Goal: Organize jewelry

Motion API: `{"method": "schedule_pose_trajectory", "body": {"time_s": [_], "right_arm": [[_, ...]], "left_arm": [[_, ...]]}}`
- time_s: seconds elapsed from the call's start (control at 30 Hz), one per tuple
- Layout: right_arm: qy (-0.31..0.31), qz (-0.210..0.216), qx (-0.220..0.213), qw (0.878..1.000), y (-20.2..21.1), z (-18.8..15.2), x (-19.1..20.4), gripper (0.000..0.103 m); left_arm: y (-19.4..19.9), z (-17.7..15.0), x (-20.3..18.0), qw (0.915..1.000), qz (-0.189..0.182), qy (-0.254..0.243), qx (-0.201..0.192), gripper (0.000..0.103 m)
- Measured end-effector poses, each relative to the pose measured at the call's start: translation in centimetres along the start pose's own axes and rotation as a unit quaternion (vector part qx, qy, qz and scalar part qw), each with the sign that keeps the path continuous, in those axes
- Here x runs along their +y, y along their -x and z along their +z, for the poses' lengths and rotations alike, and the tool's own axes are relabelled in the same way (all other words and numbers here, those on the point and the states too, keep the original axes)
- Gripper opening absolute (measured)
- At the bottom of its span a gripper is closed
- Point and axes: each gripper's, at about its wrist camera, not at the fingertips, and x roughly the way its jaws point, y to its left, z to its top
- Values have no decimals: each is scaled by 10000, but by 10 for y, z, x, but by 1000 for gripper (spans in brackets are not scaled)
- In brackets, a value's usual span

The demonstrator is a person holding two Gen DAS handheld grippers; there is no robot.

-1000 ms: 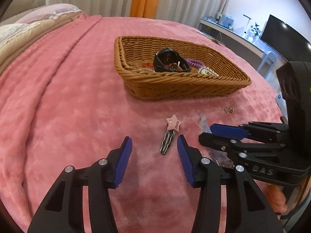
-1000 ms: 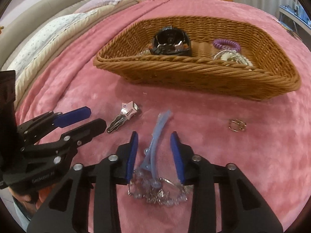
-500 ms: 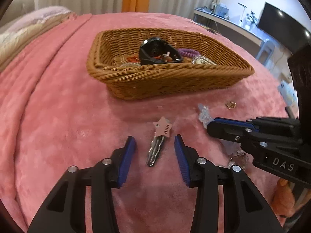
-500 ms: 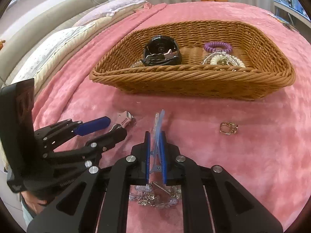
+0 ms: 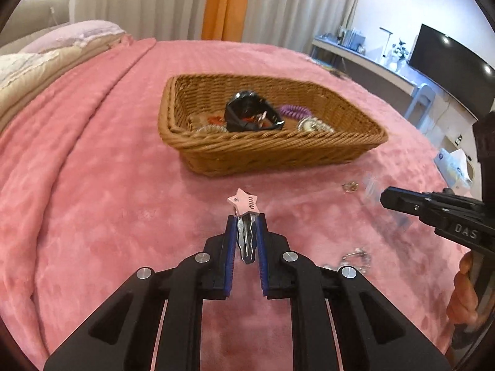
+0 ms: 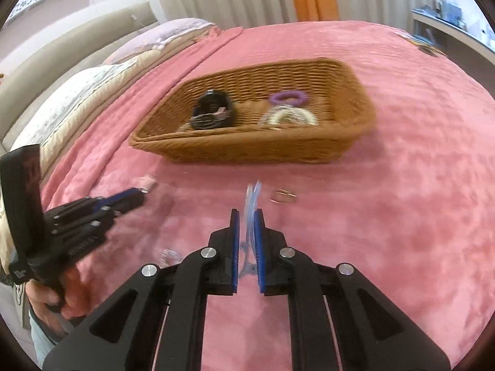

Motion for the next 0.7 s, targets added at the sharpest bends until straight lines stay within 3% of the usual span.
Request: {"method": "schedule_pose_trajectory", "body": {"time_s": [0.3, 0.43, 0.47, 0.5, 0.57, 0.7], "right_arm": [[-247, 49, -60, 9997, 15, -5, -29, 5], [-497, 468, 55, 9976, 15, -9, -42, 7], [-503, 514, 82, 9974, 13, -10, -43, 11], [-438, 423, 120, 9981, 11, -12, -40, 23], [-268, 274, 165, 9991, 7, -16, -32, 36], [17, 84, 443, 9990, -11, -23, -17, 36]], "left_arm": [[19, 6, -15, 9986, -273, -126, -446, 11], [13, 3, -11, 9987, -290, -53, -411, 11], [10, 3, -10, 9988, -296, -30, -380, 11], [8, 2, -9, 9990, -302, -3, -342, 11], [4, 1, -8, 9991, -307, 26, -278, 11], [4, 0, -10, 9991, -309, -20, -276, 11]]}}
